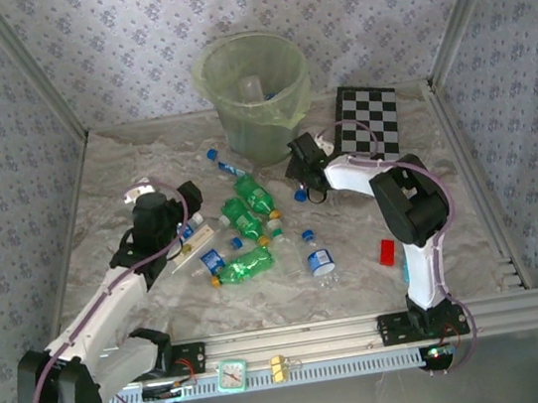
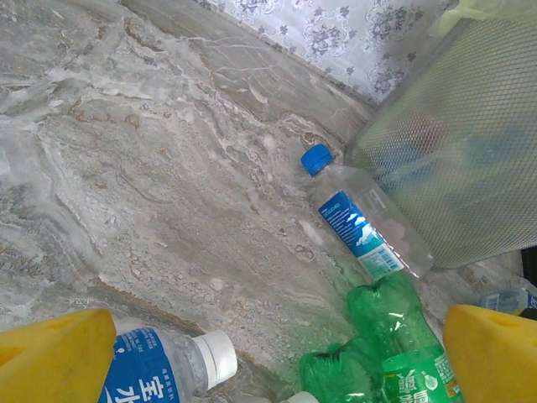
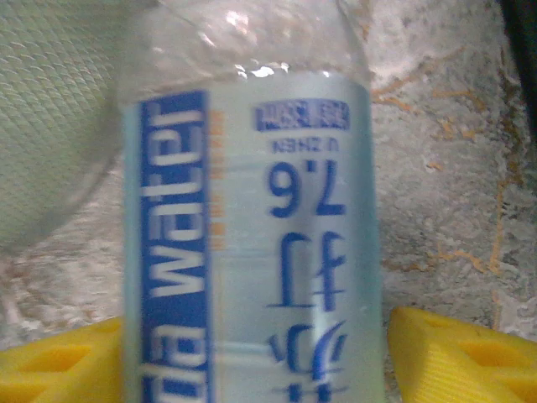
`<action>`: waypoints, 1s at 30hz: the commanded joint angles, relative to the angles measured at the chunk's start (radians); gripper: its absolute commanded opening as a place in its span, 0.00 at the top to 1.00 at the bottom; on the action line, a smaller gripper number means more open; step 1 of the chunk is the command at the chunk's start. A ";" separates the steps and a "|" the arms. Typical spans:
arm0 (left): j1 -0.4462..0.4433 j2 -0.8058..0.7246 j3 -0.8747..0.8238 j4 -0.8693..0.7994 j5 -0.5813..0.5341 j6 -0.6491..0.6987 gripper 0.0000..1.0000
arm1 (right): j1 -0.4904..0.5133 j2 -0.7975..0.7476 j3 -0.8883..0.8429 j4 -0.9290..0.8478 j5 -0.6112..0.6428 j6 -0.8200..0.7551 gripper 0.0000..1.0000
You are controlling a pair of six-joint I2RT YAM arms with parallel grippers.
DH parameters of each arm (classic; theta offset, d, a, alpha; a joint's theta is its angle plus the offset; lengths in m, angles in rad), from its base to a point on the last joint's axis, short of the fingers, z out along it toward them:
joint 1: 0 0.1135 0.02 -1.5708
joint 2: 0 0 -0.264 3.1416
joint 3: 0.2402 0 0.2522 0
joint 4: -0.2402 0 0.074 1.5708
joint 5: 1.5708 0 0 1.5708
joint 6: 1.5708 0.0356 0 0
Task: Put the plastic bottles in the bin
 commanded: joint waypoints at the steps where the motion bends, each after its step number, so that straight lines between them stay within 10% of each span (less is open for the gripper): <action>1: 0.005 -0.039 -0.002 -0.018 -0.007 0.003 0.00 | 0.013 0.058 0.062 -0.166 0.074 -0.059 0.23; 12: 0.005 -0.119 0.003 -0.098 0.016 -0.025 0.00 | 0.018 -0.042 0.006 -0.093 0.067 -0.103 0.42; 30: 0.005 -0.046 0.112 -0.147 0.062 -0.002 0.00 | -0.034 -0.695 -0.254 -0.112 -0.030 -0.310 0.49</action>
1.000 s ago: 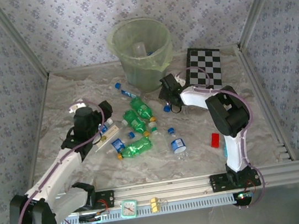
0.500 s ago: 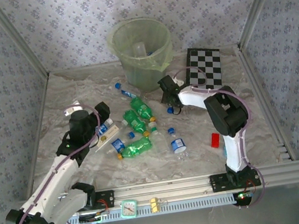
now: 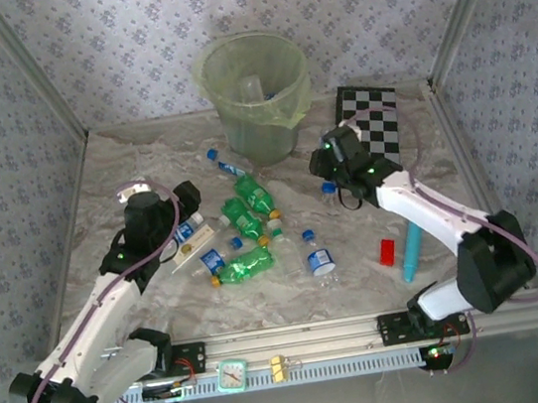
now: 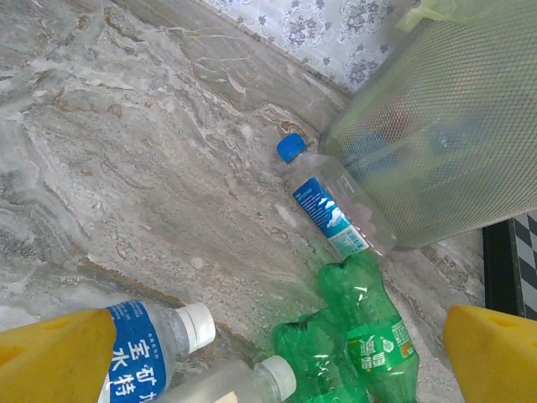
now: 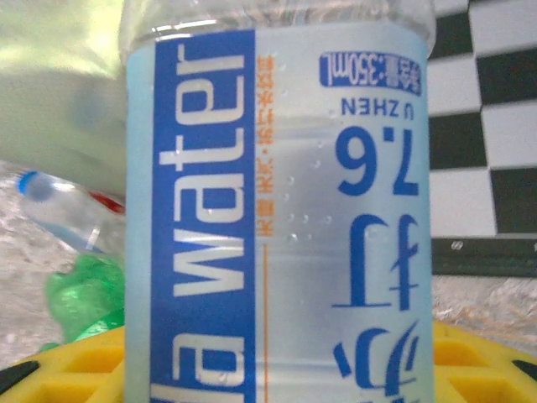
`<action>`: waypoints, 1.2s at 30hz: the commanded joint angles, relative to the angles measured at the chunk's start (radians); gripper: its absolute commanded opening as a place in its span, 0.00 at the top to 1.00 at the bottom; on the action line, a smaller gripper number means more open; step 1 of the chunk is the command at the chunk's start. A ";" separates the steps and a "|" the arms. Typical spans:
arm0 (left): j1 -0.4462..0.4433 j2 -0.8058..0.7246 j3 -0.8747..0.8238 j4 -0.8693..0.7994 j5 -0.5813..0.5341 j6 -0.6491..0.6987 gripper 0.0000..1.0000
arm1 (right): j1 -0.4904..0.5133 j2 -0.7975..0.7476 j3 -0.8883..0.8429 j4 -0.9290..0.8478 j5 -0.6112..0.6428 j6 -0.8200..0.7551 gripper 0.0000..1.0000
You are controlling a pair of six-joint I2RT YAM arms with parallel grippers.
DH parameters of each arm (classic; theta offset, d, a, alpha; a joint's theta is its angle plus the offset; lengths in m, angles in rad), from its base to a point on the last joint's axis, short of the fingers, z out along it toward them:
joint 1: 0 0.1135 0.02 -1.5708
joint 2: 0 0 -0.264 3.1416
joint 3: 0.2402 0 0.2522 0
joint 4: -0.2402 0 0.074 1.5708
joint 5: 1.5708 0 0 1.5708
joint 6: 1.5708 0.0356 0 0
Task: Put the plastic bottles in the bin
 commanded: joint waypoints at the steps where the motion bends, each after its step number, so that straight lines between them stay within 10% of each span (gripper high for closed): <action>1: 0.005 0.033 0.046 0.018 0.000 0.022 0.00 | -0.020 -0.101 0.011 -0.043 -0.015 -0.101 0.49; 11: 0.011 0.224 0.094 0.173 -0.039 0.103 0.00 | -0.060 -0.059 0.286 0.019 -0.142 -0.265 0.49; 36: 0.072 0.370 0.024 0.282 -0.023 0.134 0.00 | -0.053 0.910 1.447 -0.129 -0.314 -0.246 0.50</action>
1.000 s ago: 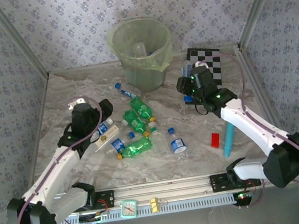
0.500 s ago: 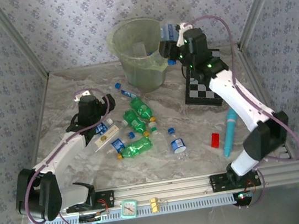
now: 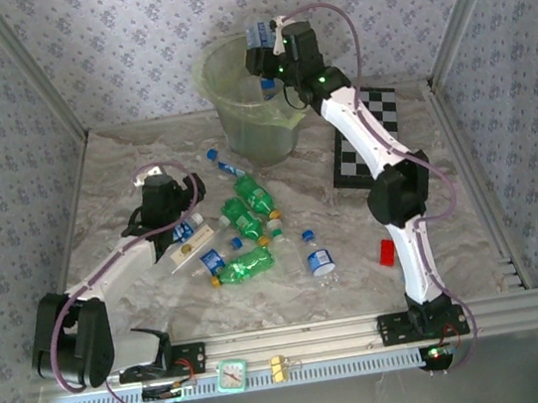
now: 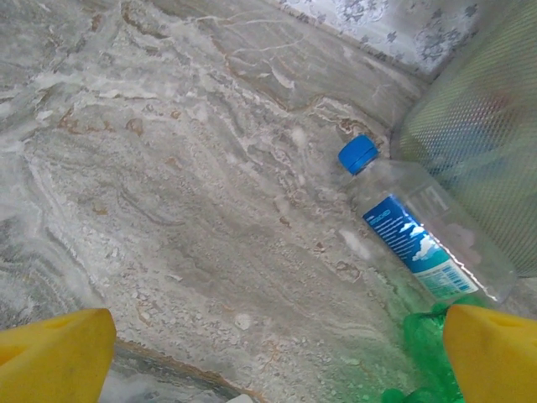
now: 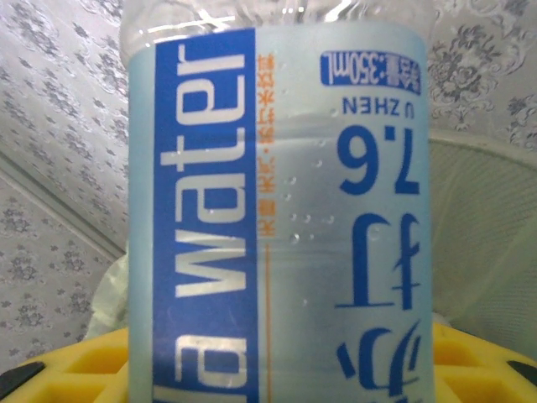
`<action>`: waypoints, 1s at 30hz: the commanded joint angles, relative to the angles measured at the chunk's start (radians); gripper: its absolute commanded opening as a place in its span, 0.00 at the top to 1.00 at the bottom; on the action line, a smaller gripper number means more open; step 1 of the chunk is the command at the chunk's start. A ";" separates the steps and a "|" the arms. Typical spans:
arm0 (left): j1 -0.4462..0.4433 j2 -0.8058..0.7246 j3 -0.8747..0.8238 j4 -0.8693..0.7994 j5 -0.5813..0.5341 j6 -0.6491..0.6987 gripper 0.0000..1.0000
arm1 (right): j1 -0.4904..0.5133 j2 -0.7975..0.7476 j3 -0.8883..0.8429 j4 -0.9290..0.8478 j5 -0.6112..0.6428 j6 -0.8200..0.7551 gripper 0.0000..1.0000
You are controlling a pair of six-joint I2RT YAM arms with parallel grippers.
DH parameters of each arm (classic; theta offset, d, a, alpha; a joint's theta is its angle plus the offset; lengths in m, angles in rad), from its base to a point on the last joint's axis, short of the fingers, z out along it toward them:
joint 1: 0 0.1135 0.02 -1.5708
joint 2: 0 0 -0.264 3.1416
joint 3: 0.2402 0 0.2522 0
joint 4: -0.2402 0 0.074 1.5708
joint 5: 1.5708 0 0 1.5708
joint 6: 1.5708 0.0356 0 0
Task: Put the plastic bottles in the bin
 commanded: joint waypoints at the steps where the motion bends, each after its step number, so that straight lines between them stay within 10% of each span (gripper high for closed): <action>1: 0.013 0.013 -0.008 0.041 0.013 0.009 0.00 | 0.004 0.063 0.103 -0.091 -0.007 0.013 0.50; 18: 0.020 0.041 0.016 0.071 0.140 -0.054 0.00 | 0.006 -0.022 0.113 -0.098 -0.030 -0.029 0.03; 30: -0.032 0.143 0.138 0.054 0.221 -0.093 0.00 | -0.006 -0.462 -0.374 -0.016 -0.059 -0.061 0.00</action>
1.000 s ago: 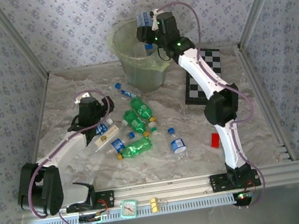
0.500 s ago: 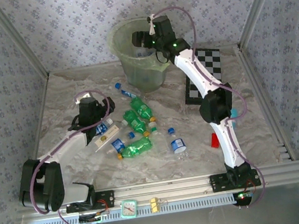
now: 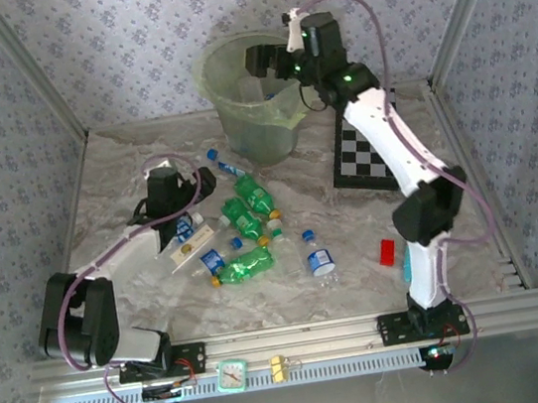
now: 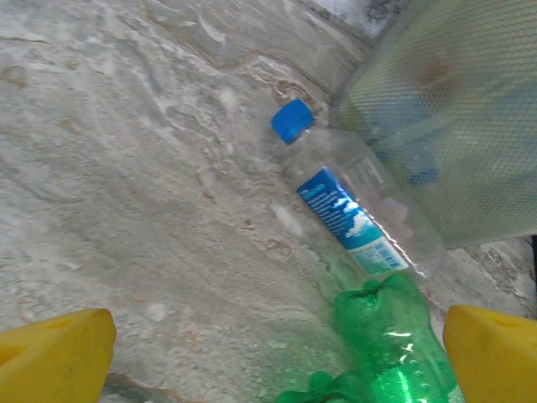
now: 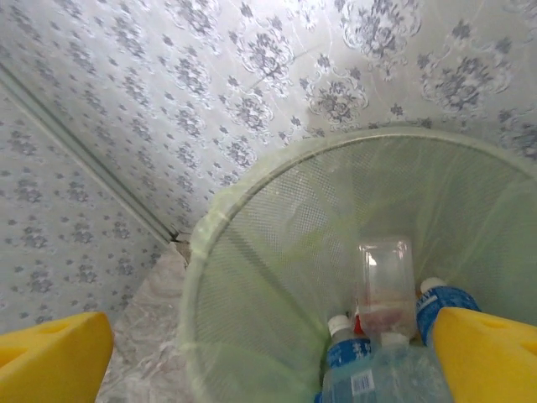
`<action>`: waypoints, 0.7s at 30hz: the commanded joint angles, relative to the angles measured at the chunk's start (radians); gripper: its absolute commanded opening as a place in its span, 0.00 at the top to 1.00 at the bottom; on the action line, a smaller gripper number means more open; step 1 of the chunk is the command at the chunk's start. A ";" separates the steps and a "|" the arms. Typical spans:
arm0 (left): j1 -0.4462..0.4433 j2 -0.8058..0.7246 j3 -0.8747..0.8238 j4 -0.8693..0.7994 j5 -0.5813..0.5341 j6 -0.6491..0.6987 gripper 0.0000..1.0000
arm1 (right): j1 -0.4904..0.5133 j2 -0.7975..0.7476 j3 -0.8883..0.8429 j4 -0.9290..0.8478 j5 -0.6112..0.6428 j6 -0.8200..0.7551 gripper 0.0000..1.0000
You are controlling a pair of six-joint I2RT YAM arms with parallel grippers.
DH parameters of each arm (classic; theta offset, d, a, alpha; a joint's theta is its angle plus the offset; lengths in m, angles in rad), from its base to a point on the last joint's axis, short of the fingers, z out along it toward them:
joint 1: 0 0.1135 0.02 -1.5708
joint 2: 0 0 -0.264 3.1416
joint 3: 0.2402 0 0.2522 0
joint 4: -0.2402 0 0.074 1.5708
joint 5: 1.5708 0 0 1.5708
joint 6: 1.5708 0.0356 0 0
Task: Put the plastic bottles in the bin
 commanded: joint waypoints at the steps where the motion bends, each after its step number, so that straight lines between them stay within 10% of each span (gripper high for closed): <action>1: -0.028 0.038 0.077 0.002 0.038 -0.017 0.00 | -0.012 -0.154 -0.161 0.071 0.010 -0.035 0.00; 21: -0.138 0.394 0.439 -0.248 0.019 0.035 0.00 | -0.266 -0.723 -1.230 0.363 0.093 0.181 0.00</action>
